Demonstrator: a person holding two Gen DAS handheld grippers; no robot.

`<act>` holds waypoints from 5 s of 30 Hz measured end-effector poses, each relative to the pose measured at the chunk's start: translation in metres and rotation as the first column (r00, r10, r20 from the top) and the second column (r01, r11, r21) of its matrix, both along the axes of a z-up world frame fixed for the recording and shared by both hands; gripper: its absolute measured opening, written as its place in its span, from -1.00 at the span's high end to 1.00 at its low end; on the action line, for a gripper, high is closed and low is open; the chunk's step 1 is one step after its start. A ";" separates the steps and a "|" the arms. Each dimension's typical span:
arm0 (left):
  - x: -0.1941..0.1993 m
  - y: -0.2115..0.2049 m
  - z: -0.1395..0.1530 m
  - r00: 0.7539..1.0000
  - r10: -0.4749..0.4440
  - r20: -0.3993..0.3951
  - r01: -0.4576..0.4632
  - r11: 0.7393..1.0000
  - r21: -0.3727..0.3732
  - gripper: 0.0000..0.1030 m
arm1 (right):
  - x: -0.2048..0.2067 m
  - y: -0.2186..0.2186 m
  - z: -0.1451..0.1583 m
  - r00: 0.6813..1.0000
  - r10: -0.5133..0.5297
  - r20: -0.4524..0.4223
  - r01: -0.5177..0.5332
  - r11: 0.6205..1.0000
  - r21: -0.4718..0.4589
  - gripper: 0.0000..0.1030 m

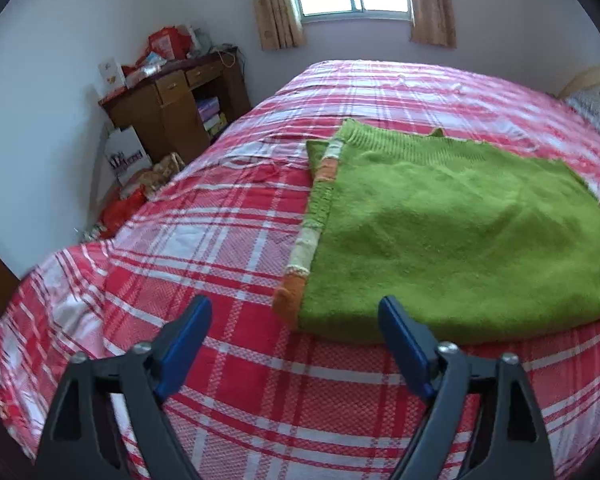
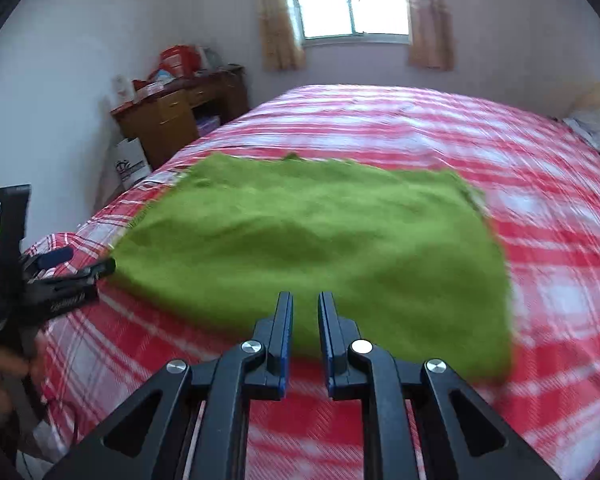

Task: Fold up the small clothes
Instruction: 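Grasp the striped side edge of the folded sweater with the left tool, then grasp the sweater edge with the right tool while the left tool lifts its edge, then fold the sweater over in half and open both tools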

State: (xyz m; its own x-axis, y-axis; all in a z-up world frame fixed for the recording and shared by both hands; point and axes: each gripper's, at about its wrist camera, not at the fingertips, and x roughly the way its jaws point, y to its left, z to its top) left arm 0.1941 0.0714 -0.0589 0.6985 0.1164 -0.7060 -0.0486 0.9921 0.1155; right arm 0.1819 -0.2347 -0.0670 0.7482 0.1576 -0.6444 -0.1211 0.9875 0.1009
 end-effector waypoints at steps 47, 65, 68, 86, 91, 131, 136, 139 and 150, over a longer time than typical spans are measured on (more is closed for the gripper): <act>0.109 0.043 -0.039 0.998 -0.056 -0.039 0.014 0.728 -0.686 0.56 | 0.095 0.038 -0.040 0.997 0.044 -0.060 -0.038 0.994 0.103 0.74; 0.088 -0.078 0.023 0.953 -0.277 0.120 0.302 0.877 -0.373 0.71 | 0.090 0.008 -0.049 0.998 0.048 -0.043 -0.032 0.947 0.321 0.74; 0.089 -0.094 0.006 0.945 -0.315 0.084 0.324 0.883 -0.339 0.71 | 0.082 -0.010 -0.049 0.999 0.018 -0.045 0.001 0.919 0.394 0.74; 0.076 -0.102 -0.004 0.934 -0.335 0.123 0.357 0.889 -0.288 0.71 | 0.205 -0.007 -0.019 0.963 0.212 -0.168 -0.096 0.848 0.521 -0.42; 0.074 -0.102 -0.002 0.931 -0.344 0.123 0.365 0.886 -0.285 0.71 | 0.226 0.021 -0.017 0.957 0.243 -0.160 -0.161 0.901 0.403 0.57; 0.043 -0.325 0.004 0.803 -0.593 0.065 0.596 0.792 -0.135 0.64 | 0.170 -0.217 -0.049 0.990 0.025 -0.138 0.031 0.920 0.390 0.72; 0.009 -0.283 0.023 0.723 -0.680 0.121 0.690 0.705 -0.164 0.04 | 0.151 -0.231 -0.050 0.989 -0.005 -0.147 0.073 0.884 0.463 0.70; -0.022 -0.233 0.033 0.703 -0.688 0.179 0.710 0.690 -0.140 -0.45 | 0.124 -0.234 -0.037 0.989 -0.048 -0.137 0.101 0.905 0.413 0.54; -0.013 -0.092 -0.001 0.888 -0.455 0.072 0.455 0.843 -0.286 -0.46 | -0.014 -0.190 0.032 0.994 -0.102 0.029 0.084 0.922 0.378 0.13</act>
